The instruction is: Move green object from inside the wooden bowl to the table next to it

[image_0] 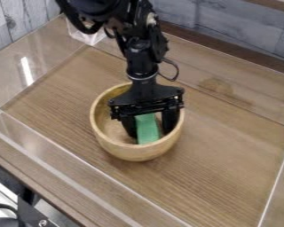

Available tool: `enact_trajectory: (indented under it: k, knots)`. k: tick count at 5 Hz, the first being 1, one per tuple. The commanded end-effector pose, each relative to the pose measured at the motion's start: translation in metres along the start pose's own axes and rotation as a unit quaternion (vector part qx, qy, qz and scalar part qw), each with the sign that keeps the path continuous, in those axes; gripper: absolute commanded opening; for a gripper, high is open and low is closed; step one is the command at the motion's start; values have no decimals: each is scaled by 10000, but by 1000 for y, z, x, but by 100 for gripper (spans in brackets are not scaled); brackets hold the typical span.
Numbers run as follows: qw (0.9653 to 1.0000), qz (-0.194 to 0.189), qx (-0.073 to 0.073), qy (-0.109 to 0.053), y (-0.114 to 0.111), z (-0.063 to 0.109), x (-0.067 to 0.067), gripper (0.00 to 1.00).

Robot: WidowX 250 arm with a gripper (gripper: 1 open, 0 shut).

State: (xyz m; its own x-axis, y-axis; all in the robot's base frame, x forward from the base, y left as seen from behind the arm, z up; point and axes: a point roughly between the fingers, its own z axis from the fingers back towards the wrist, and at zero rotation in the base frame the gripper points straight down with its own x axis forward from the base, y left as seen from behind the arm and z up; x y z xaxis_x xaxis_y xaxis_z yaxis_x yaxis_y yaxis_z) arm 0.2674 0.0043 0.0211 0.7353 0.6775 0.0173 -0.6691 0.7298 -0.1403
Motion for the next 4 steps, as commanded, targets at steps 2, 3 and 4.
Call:
enact_trajectory:
  k: [2, 3, 4]
  knots:
    - [9996, 295, 27, 17, 17, -2, 5, 100]
    - [9997, 257, 43, 22, 21, 2, 7, 100]
    - [9997, 216, 64, 21, 25, 5, 9, 100]
